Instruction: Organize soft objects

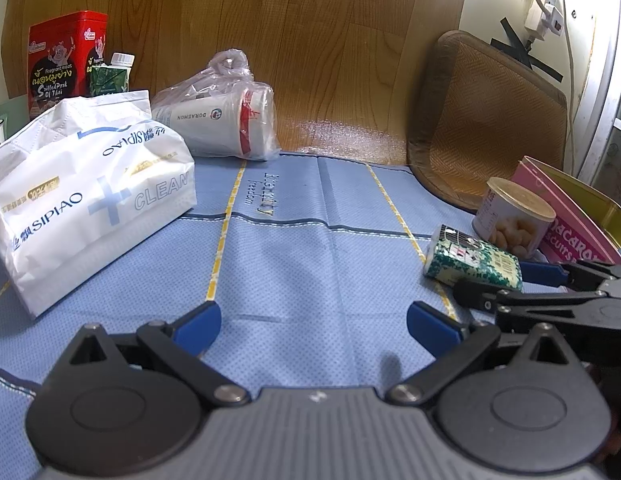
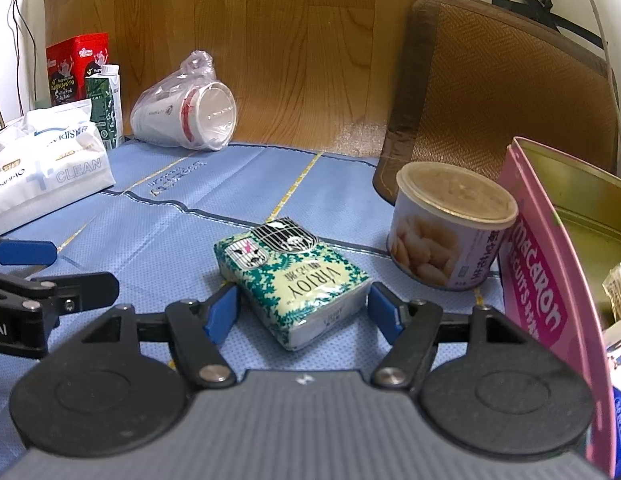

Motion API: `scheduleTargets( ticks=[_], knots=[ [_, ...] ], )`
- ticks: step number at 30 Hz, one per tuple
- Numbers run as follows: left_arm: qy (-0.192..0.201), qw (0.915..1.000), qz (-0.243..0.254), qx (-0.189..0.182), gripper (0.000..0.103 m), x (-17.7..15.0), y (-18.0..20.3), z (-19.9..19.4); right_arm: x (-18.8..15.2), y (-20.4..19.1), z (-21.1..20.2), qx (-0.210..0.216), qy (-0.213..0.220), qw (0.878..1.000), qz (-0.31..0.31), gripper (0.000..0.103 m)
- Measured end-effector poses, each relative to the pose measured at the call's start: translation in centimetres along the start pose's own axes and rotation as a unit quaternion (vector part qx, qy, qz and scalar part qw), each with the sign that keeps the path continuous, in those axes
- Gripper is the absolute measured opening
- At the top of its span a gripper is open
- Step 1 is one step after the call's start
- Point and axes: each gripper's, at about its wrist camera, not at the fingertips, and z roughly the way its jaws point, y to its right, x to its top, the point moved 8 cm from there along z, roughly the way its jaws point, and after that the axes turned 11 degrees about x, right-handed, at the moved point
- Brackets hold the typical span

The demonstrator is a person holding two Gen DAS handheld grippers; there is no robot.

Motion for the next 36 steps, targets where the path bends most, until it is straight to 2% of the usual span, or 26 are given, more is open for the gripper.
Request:
scheduleTargets(
  ticks=[5,16,18,19,20,29,36],
  knots=[
    [0.0,1.0,0.0,0.001,0.103,0.0,0.0,0.0,0.0,0.0,0.0,-0.004,0.001,1.0,0.001,0.081],
    [-0.001,1.0,0.006,0.006,0.103,0.1,0.0,0.1,0.2,-0.2,0.9,0.019,-0.015,1.0,0.004,0.084],
    [-0.001,1.0,0.006,0.008,0.103,0.1,-0.1,0.1,0.1,-0.3,0.8,0.029,-0.013,0.999,0.003,0.076],
    [-0.001,0.9999,0.006,0.009,0.103,0.1,-0.1,0.1,0.1,-0.6,0.7,0.038,-0.01,0.999,-0.003,0.068],
    [-0.001,0.9999,0.006,0.01,0.103,0.1,-0.1,0.1,0.1,-0.9,0.6,0.042,-0.009,0.999,-0.012,0.068],
    [-0.003,0.9994,0.01,0.032,0.103,0.0,-0.3,0.2,-0.5,-1.3,-0.2,0.057,-0.013,0.998,-0.022,0.066],
    [-0.005,0.9991,0.014,0.039,0.103,0.0,-0.4,0.2,-4.1,-2.7,-5.3,0.079,-0.004,0.996,-0.04,0.067]
  ],
)
